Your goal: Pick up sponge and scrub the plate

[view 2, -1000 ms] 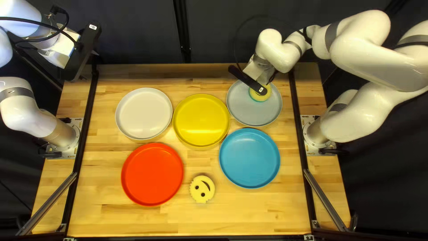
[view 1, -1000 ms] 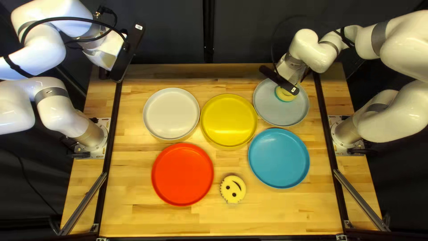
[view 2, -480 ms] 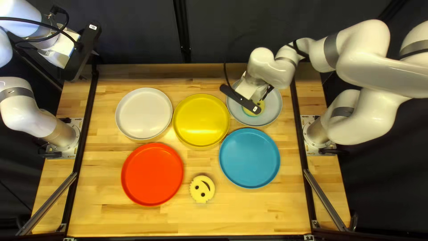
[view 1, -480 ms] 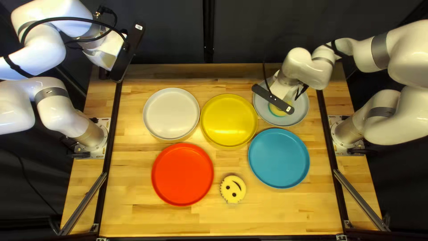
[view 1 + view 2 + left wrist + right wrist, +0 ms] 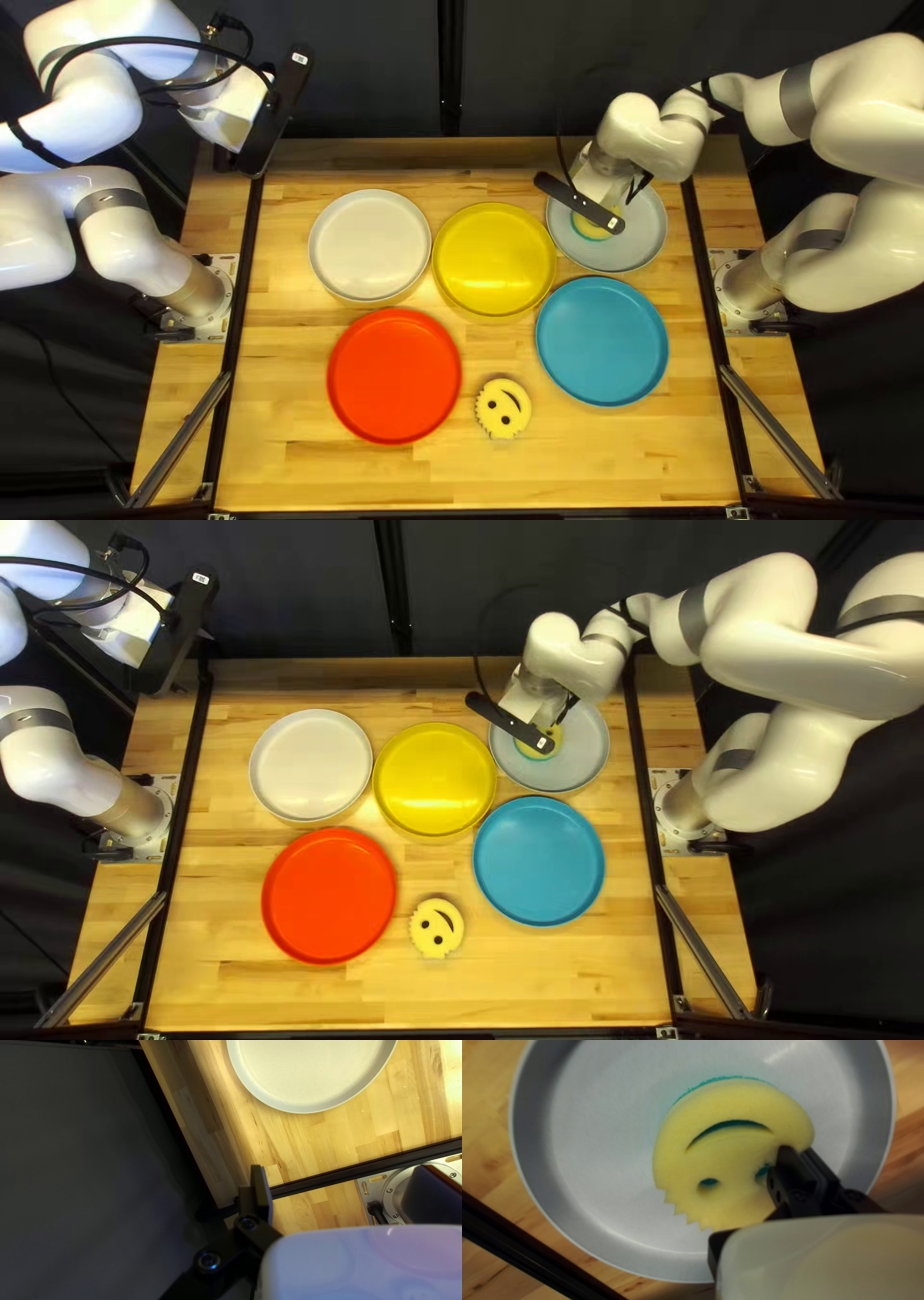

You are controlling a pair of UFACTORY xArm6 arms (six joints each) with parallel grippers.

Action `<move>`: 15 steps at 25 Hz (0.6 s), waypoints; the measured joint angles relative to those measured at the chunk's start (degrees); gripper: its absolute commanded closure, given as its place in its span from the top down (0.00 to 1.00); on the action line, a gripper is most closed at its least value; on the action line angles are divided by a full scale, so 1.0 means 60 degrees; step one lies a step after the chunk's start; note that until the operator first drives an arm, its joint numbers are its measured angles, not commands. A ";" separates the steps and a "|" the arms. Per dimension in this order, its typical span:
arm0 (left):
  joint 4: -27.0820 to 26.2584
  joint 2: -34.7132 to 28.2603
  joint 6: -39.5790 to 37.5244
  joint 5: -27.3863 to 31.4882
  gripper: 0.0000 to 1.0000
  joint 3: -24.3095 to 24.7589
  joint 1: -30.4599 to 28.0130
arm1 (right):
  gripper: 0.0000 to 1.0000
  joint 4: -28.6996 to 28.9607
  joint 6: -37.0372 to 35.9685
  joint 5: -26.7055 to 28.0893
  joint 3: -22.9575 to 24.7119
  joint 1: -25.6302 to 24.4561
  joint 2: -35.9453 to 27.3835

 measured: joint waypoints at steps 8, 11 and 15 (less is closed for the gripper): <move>0.0000 0.0000 0.0000 0.0000 1.00 0.0000 0.0000 | 0.00 0.0132 0.0289 0.0259 0.0053 0.0301 -0.0183; 0.0000 0.0000 0.0000 0.0000 1.00 0.0000 0.0000 | 0.00 0.0195 0.0844 0.0622 0.0153 0.0872 -0.0559; 0.0000 0.0000 0.0000 0.0000 1.00 0.0000 0.0000 | 0.00 0.0349 0.1319 0.1363 0.0085 0.1402 -0.1037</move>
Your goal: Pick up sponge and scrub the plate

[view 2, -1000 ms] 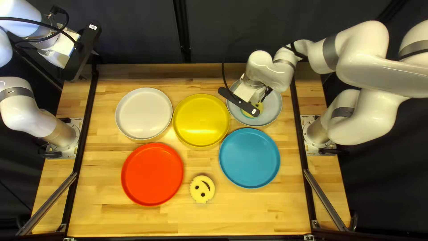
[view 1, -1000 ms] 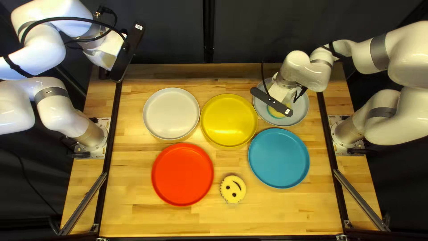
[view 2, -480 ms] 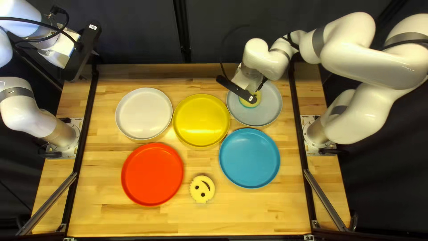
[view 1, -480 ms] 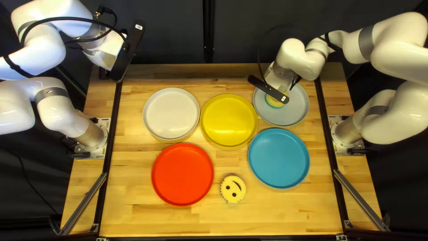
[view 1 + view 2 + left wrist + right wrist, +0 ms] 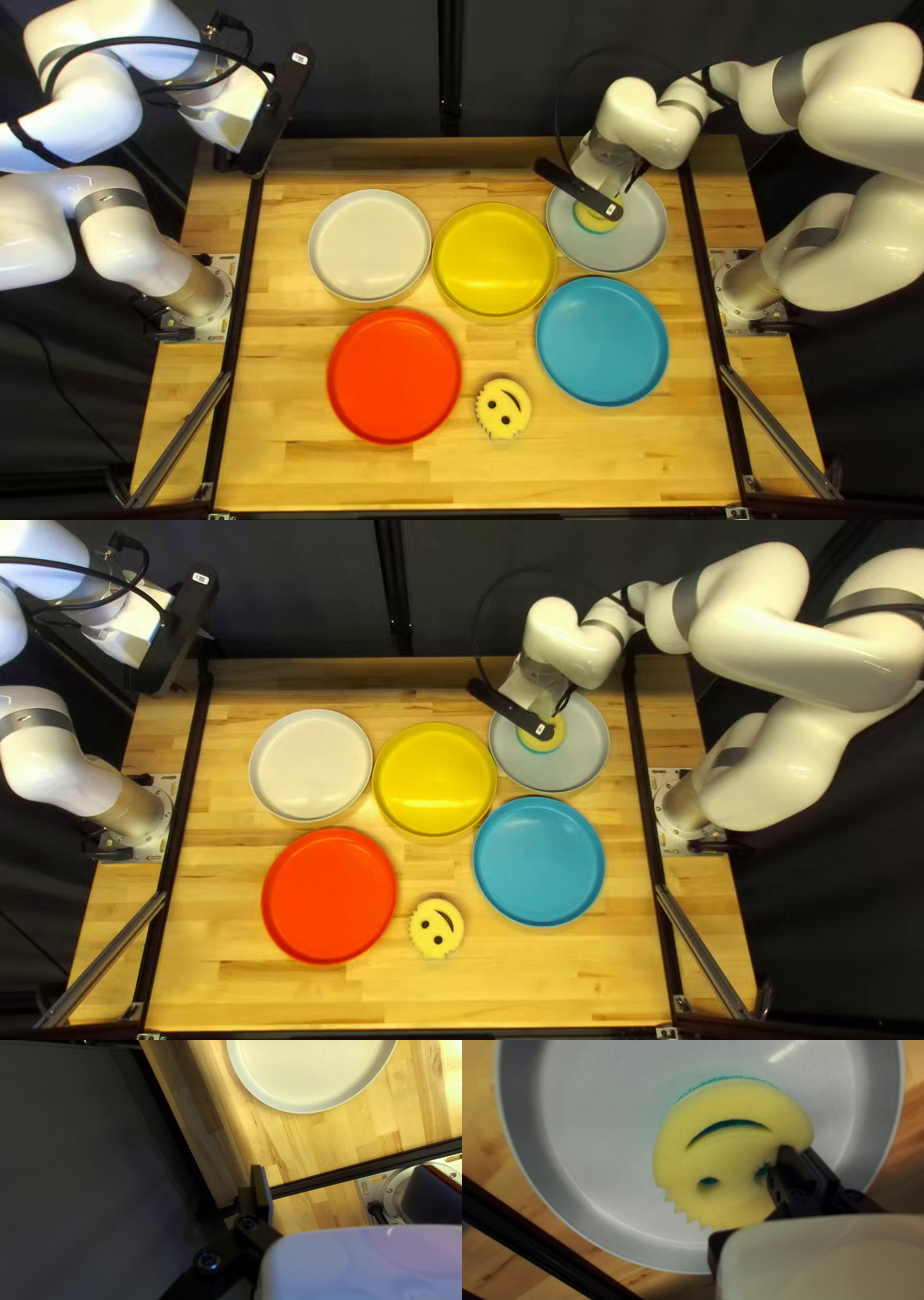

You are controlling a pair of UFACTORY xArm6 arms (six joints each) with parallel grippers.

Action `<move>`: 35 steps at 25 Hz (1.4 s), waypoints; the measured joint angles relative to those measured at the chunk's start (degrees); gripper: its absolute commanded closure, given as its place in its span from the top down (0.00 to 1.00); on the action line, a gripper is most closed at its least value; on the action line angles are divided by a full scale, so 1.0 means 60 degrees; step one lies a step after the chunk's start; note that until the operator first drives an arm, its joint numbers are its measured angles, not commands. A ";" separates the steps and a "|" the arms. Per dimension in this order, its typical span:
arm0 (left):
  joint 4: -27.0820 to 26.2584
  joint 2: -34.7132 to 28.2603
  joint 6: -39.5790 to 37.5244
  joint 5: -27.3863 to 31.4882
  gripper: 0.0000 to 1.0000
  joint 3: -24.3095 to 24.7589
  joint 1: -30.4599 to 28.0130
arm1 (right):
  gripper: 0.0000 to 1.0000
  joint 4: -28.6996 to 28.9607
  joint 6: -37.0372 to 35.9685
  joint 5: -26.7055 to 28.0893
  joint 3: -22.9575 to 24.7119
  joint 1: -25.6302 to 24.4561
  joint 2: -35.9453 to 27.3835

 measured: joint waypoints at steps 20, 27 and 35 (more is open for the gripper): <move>0.0000 0.0000 0.0000 0.0000 1.00 0.0000 0.0000 | 0.00 0.1915 -0.0174 0.1642 -0.0672 0.0941 -0.0319; 0.0000 0.0000 0.0000 0.0000 1.00 0.0000 0.0000 | 0.00 0.1891 0.0033 0.1618 -0.0534 0.1119 -0.0461; 0.0000 0.0000 0.0000 0.0000 1.00 0.0000 0.0000 | 0.00 0.1776 0.2016 0.1417 -0.0243 0.2952 -0.0866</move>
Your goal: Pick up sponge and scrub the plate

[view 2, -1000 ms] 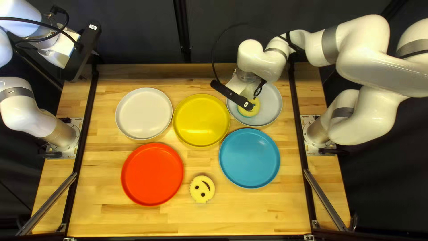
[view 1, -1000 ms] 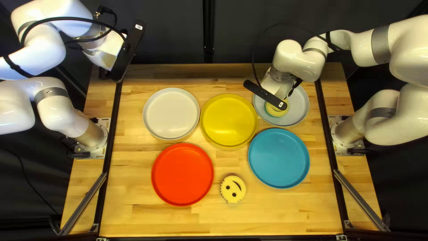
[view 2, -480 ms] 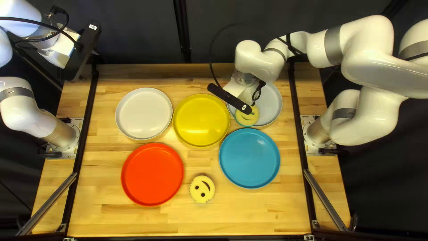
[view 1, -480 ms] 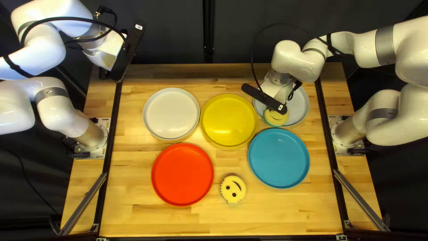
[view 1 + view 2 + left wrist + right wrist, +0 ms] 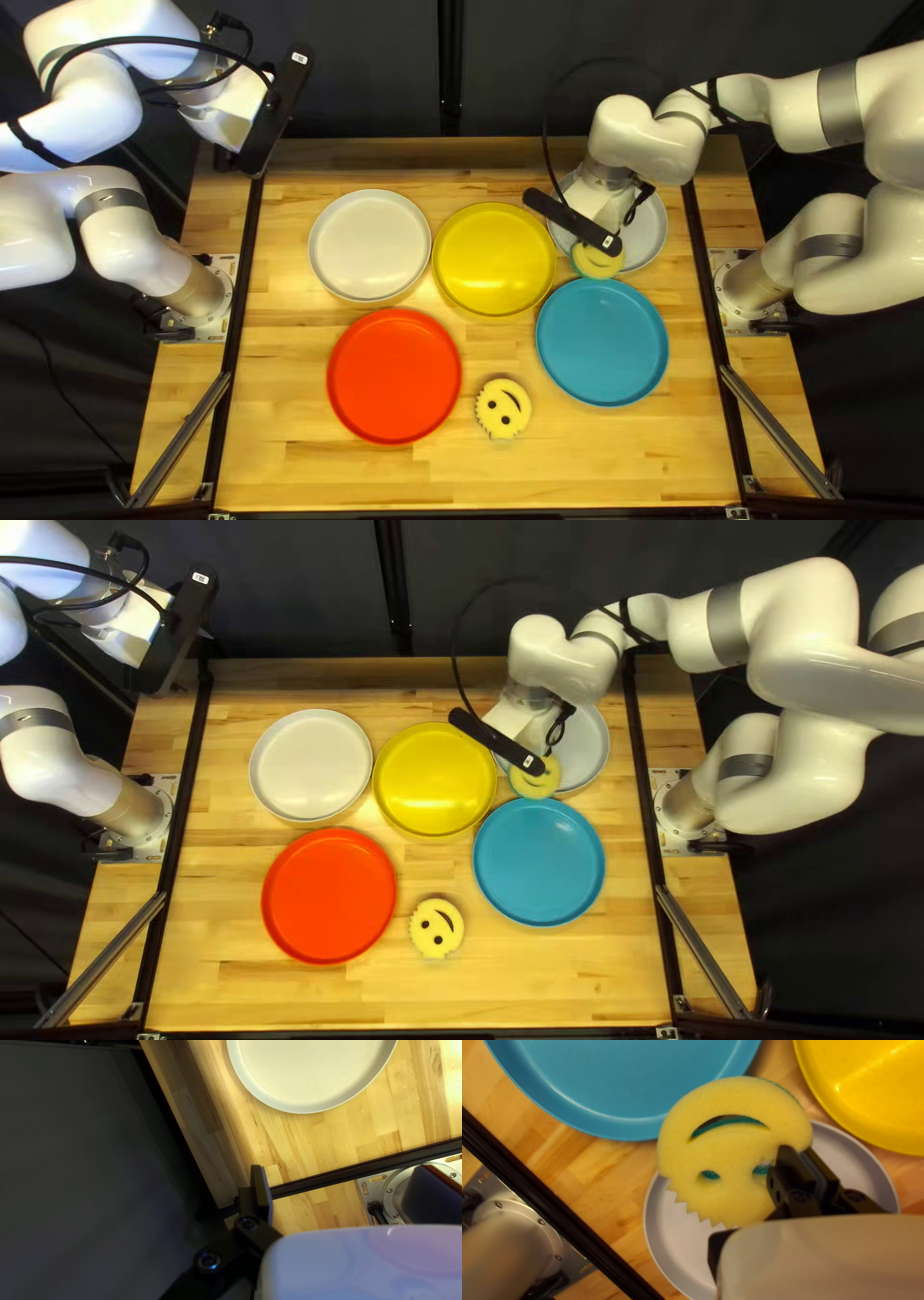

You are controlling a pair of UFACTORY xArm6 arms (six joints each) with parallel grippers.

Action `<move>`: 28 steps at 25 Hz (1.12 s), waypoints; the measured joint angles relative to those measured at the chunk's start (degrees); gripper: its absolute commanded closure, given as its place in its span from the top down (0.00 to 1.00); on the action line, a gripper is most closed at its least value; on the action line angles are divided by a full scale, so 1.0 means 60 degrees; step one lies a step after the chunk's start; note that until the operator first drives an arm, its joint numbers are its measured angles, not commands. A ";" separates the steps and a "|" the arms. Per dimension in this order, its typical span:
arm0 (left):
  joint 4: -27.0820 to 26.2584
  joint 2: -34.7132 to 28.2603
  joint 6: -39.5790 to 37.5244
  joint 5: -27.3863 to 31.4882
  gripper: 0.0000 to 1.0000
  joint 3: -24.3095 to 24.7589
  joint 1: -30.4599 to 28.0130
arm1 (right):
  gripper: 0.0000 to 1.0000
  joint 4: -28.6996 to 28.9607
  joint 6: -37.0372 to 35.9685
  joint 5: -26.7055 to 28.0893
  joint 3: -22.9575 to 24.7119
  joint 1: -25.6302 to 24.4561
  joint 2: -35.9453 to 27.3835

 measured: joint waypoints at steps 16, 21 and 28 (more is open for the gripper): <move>0.0000 0.0000 0.0000 0.0000 1.00 0.0000 0.0000 | 0.00 0.0466 0.2156 -0.0871 -0.0621 0.1944 0.1659; 0.0000 0.0000 0.0000 0.0000 1.00 0.0000 0.0000 | 0.00 0.0269 0.2392 -0.0977 -0.0539 0.2085 0.1643; 0.0000 0.0000 0.0000 0.0000 1.00 0.0000 0.0000 | 0.00 -0.0441 0.3553 -0.1421 -0.0485 0.2762 0.1680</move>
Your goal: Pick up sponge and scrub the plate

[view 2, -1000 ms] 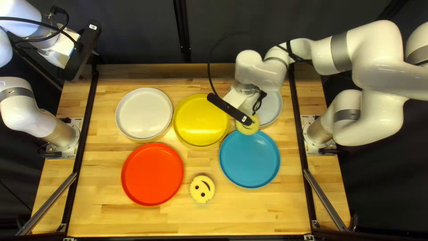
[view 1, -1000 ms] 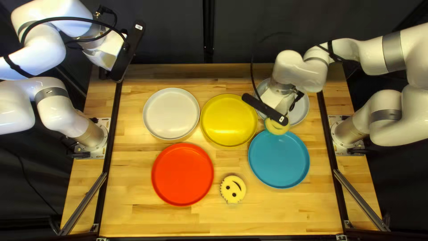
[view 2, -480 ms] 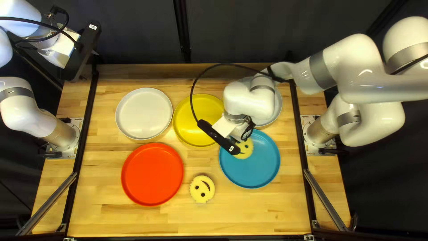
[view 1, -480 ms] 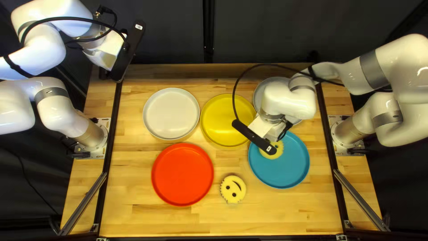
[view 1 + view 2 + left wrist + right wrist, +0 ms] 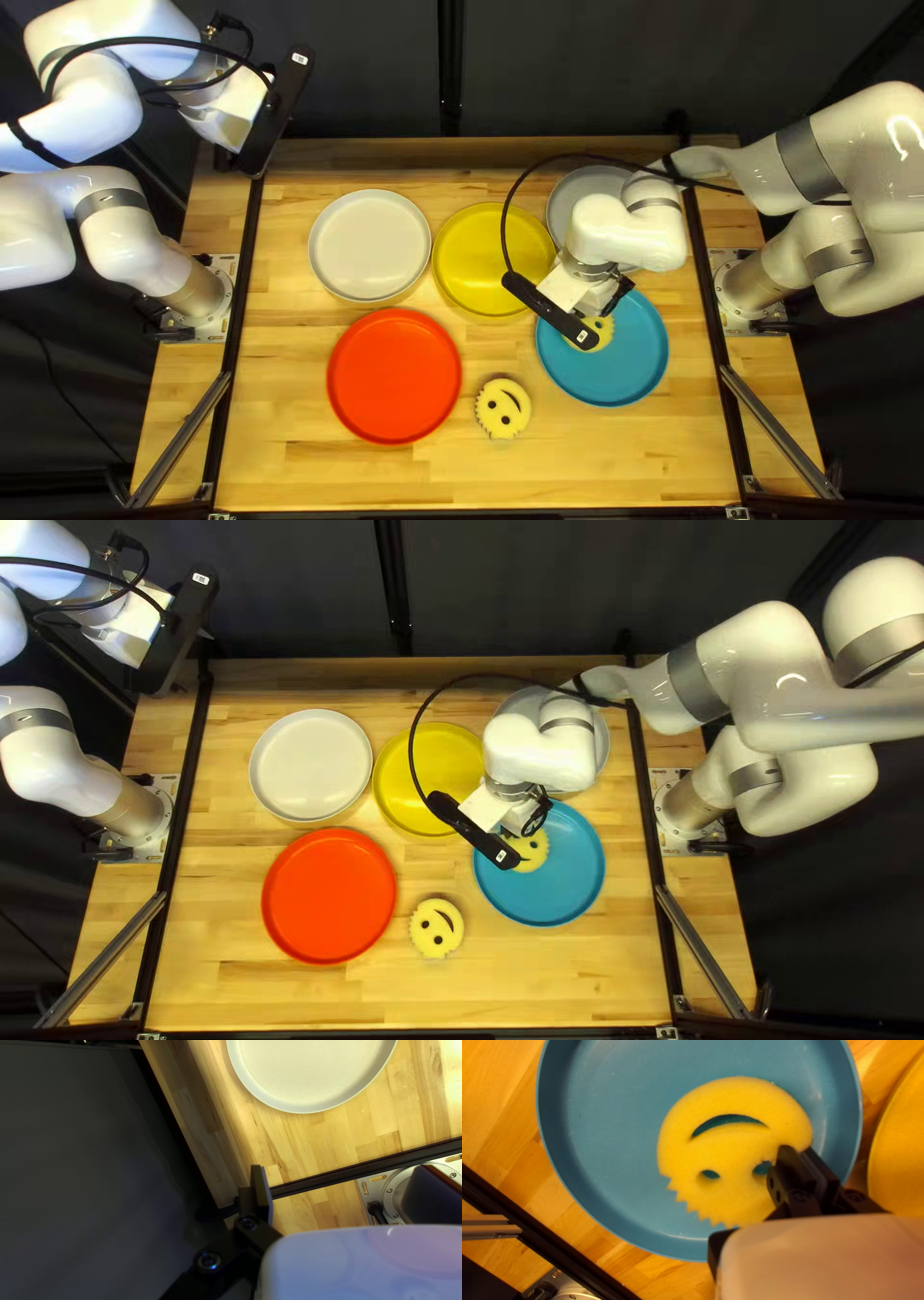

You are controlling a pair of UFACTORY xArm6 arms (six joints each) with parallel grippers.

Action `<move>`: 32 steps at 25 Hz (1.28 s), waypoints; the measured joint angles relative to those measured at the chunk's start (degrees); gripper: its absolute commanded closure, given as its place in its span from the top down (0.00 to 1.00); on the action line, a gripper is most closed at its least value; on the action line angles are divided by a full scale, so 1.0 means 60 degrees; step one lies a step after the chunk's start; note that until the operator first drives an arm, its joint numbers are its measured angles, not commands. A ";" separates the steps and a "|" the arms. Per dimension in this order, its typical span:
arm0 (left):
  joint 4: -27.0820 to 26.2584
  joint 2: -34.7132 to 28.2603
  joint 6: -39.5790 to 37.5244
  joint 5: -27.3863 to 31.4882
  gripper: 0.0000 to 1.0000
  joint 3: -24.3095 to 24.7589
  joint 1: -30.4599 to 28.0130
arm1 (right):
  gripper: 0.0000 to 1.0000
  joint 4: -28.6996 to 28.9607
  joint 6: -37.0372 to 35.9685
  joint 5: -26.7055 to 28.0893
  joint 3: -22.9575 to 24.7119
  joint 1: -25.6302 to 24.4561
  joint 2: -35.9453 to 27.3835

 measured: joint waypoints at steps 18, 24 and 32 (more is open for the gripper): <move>0.0000 0.0000 0.0000 0.0000 1.00 0.0000 0.0000 | 0.00 -0.0398 -0.0430 -0.0127 -0.0176 -0.0467 0.0568; 0.0000 0.0000 0.0000 0.0000 1.00 0.0000 0.0000 | 0.00 -0.0412 -0.0812 0.0021 0.0385 -0.0940 0.0034; 0.0000 0.0000 0.0000 0.0000 1.00 0.0000 0.0000 | 0.00 -0.0230 -0.0831 -0.0077 0.0339 -0.0626 0.0134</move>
